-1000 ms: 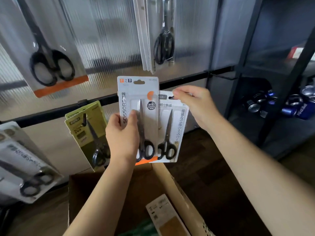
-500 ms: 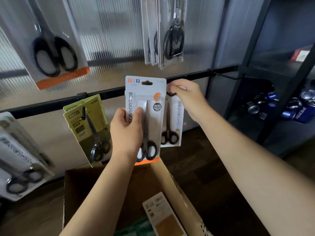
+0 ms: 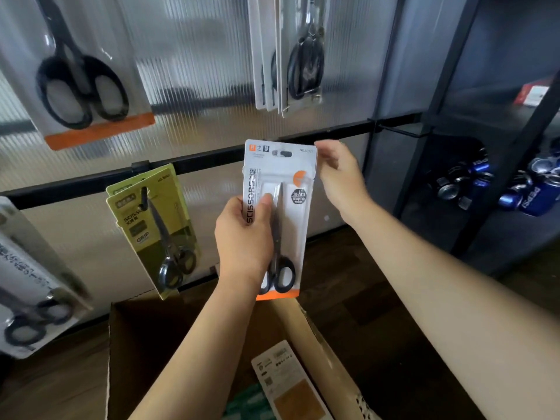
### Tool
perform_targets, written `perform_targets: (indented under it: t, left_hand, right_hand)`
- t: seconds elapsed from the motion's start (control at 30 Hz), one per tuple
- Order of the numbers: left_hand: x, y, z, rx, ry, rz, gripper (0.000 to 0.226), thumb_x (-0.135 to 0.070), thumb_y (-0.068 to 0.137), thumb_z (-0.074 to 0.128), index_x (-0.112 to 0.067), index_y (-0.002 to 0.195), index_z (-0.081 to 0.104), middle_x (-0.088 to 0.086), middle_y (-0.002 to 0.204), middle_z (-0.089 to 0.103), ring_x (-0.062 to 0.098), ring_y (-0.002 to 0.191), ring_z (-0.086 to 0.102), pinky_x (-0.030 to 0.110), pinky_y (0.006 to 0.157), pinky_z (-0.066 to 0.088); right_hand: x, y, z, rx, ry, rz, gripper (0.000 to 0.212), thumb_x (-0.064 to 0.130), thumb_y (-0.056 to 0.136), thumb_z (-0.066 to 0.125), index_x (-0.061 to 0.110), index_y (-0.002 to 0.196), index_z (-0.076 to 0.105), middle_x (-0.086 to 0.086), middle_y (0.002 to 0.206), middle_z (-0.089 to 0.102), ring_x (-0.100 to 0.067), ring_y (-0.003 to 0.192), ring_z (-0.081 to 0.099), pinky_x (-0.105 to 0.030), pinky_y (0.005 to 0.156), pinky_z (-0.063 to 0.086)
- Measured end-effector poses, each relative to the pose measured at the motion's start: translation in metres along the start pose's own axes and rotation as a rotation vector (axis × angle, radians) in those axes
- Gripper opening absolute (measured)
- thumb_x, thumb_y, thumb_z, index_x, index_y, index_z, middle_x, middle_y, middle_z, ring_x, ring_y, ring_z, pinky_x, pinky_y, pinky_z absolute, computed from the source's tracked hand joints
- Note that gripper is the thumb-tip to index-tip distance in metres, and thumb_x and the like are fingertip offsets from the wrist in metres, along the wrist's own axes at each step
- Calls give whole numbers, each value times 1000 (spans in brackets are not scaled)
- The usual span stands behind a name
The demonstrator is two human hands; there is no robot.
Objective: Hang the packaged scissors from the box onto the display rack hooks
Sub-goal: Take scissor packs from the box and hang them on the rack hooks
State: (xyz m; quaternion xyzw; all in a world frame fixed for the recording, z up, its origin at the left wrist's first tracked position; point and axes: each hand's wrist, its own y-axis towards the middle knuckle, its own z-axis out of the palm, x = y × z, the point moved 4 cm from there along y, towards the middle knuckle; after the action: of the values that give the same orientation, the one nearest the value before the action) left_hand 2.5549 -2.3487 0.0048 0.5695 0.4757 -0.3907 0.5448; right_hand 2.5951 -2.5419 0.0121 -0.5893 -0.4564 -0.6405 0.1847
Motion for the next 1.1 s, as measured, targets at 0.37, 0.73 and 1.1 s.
perform_targets:
  t: [0.37, 0.73, 1.1]
  left_hand:
    - [2, -17, 33, 96, 13, 11, 29, -28, 91, 58, -23, 66, 45, -11, 61, 48, -2, 49, 45, 10, 47, 33]
    - [21, -1, 35, 17, 40, -72, 26, -28, 88, 60, -15, 68, 51, -4, 64, 53, 12, 58, 48, 26, 58, 41]
    - [31, 41, 30, 46, 244, -61, 32, -43, 89, 55, -11, 88, 60, 3, 86, 64, 24, 80, 60, 33, 74, 49]
  right_hand:
    - [-49, -45, -16, 35, 11, 180, 19, 22, 89, 57, 16, 106, 61, -9, 106, 67, -23, 100, 63, -35, 85, 53]
    - [-84, -77, -29, 90, -196, 227, 20, 20, 94, 56, 21, 114, 60, 6, 111, 61, -10, 101, 57, -13, 75, 42]
    - [-110, -124, -40, 178, -409, 320, 26, 25, 95, 53, 23, 120, 56, 8, 113, 54, 1, 94, 49, -10, 64, 35]
